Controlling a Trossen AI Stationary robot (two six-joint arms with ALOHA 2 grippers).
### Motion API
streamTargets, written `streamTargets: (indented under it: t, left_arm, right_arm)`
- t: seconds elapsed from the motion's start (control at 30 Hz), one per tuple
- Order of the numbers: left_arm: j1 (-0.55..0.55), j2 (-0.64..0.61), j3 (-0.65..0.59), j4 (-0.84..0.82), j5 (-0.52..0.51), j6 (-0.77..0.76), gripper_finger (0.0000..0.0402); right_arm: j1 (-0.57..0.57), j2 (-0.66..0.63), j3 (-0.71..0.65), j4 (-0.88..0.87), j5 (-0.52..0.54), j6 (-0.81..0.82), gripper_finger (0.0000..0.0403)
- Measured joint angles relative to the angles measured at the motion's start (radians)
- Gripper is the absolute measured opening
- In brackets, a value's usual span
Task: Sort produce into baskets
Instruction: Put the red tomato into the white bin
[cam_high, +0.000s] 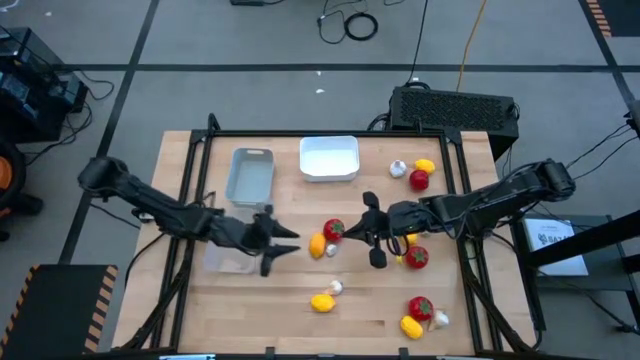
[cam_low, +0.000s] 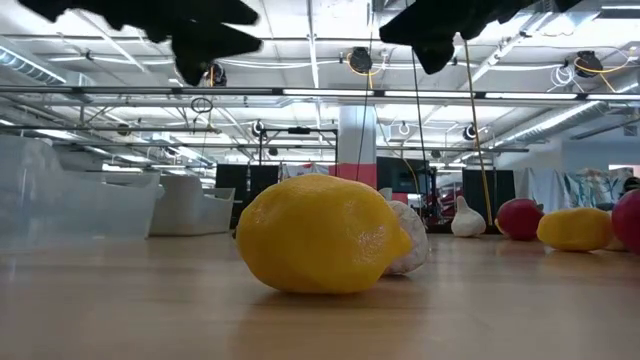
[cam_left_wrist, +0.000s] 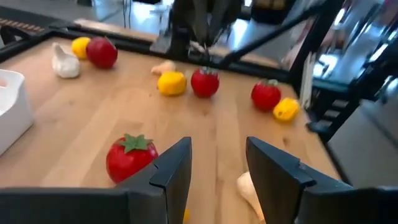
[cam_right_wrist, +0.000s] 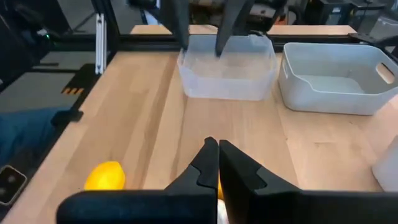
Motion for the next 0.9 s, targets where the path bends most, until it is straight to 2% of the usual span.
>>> streamTargets:
  t: [0.1, 0.23, 0.43, 0.53, 0.67, 0.77, 0.9]
  left_arm:
    - [0.0, 0.098, 0.072, -0.031, 0.002, 0.038, 0.016]
    - [-0.001, 0.211, 0.146, -0.033, 0.064, 0.136, 0.016]
    - [-0.005, 0.326, 0.222, -0.03, 0.077, 0.23, 0.016]
    - [-0.003, 0.354, 0.24, -0.031, 0.073, 0.28, 0.016]
    - [-0.003, 0.356, 0.241, -0.042, -0.006, 0.315, 0.016]
    - [-0.003, 0.356, 0.241, -0.046, -0.078, 0.313, 0.016]
    - [-0.005, 0.355, 0.241, -0.083, -0.09, 0.316, 0.016]
  right_arm:
    - [0.0, 0.0, 0.0, -0.002, 0.0, 0.002, 0.0004]
    - [0.0, 0.0, 0.0, -0.004, 0.001, 0.002, 0.0004]
    - [-0.003, 0.005, 0.0, 0.014, 0.01, -0.056, 0.0004]
    - [-0.005, 0.021, 0.0, 0.033, 0.012, -0.089, 0.0004]
    - [-0.011, 0.059, 0.0, 0.035, 0.016, -0.117, 0.0005]
    - [-0.014, 0.083, 0.0, 0.036, 0.077, -0.116, 0.0014]
    - [-0.019, 0.093, 0.0, 0.037, 0.142, -0.123, 0.0043]
